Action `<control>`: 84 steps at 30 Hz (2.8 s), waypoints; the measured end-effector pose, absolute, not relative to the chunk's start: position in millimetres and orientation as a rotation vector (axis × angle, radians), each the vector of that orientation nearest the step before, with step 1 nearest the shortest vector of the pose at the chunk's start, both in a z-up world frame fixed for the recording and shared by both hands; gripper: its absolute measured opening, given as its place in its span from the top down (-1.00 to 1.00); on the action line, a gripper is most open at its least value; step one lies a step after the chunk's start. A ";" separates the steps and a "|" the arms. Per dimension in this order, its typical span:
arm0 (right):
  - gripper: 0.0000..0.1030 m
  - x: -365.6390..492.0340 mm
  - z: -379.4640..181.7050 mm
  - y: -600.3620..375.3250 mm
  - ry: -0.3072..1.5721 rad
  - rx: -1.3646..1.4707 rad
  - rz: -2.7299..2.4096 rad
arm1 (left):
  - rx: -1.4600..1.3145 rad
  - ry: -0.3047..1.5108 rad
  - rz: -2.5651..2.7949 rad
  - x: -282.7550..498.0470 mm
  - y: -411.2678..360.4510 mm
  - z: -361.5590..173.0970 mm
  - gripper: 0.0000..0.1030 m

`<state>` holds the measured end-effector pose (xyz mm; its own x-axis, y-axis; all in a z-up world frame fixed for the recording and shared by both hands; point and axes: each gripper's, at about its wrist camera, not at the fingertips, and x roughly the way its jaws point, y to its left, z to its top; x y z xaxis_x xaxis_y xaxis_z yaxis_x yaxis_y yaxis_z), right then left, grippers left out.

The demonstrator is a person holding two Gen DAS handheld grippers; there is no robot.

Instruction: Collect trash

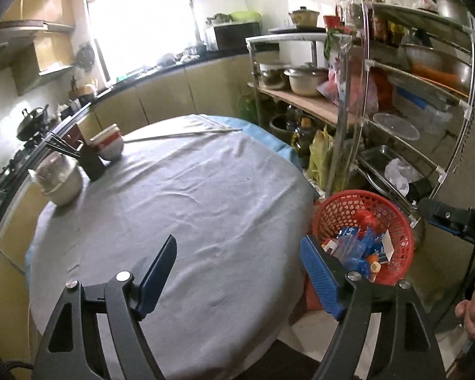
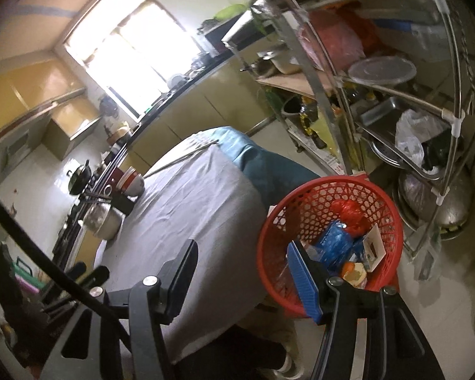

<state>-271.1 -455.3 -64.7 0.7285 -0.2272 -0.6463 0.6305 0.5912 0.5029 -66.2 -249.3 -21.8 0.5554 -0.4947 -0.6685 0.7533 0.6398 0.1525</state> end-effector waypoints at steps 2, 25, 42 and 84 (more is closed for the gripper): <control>-0.21 -269.8 -57.9 -438.9 0.571 0.754 -0.516 | 0.440 0.613 -0.757 -70.5 -237.9 -16.2 -0.58; -0.26 -198.1 5.1 -270.6 0.543 0.384 -0.365 | 0.284 0.547 -0.383 -68.5 -72.9 23.3 -0.60; -0.26 -134.8 -1.9 -192.1 0.600 0.219 -0.316 | 0.144 0.570 -0.272 -35.0 -14.1 18.2 -0.60; -0.26 -147.2 -8.1 -199.8 0.597 0.262 -0.341 | 0.148 0.574 -0.271 -38.4 -16.3 19.7 -0.60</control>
<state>-147.2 -199.8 -8.1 0.7742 -0.2366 -0.5870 0.3860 0.9116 0.1416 -38.4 -16.3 19.7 0.8057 -0.2112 -0.5534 0.2932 0.9540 0.0628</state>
